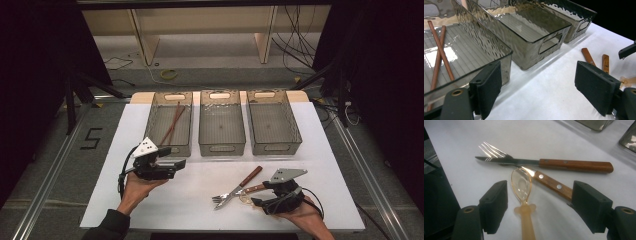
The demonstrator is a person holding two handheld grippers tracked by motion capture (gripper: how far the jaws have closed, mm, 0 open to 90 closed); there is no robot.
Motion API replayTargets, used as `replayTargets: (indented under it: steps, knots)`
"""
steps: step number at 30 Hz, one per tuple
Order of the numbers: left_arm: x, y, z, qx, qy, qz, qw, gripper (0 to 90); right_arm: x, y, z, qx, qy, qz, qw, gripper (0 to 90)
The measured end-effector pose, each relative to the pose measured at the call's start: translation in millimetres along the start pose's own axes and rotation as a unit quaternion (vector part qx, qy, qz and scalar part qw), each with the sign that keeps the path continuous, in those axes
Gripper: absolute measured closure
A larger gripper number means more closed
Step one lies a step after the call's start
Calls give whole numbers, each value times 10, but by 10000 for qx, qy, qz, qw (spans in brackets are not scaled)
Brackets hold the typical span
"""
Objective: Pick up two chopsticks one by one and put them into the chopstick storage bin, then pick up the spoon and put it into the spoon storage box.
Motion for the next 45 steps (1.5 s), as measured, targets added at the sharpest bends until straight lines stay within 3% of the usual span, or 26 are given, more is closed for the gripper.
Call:
replayTargets:
  steps: [9,18,26,34,43,45]
  knots:
    - [30,-63,98,-84,-19,45,10000,202,-34,6,39,87,265,70,9996,311]
    - [94,-84,196,-15,-29,27,10000,191,-55,13,66,105,458,127,9988,329]
    - [149,-116,196,-176,-62,-83,9998,188,-66,8,97,60,677,135,9976,395]
    - [128,-170,226,-238,-11,-37,9997,185,-74,10,164,44,1010,155,9948,496]
    - [132,-202,247,-291,37,-11,9996,184,-83,37,207,129,1368,151,9904,607]
    - [133,-201,250,-294,42,-13,9996,184,-84,39,210,246,1409,195,9895,622]
Point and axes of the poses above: each handheld gripper's, and its own axes: x roughly backward along the jaws, z roughly out of its underside, y roughly to its left, the point moved 5 cm from there along -x, roughly forward along the jaws, and after that the axes turned 10 degrees about -x, right-handed, at the moved point
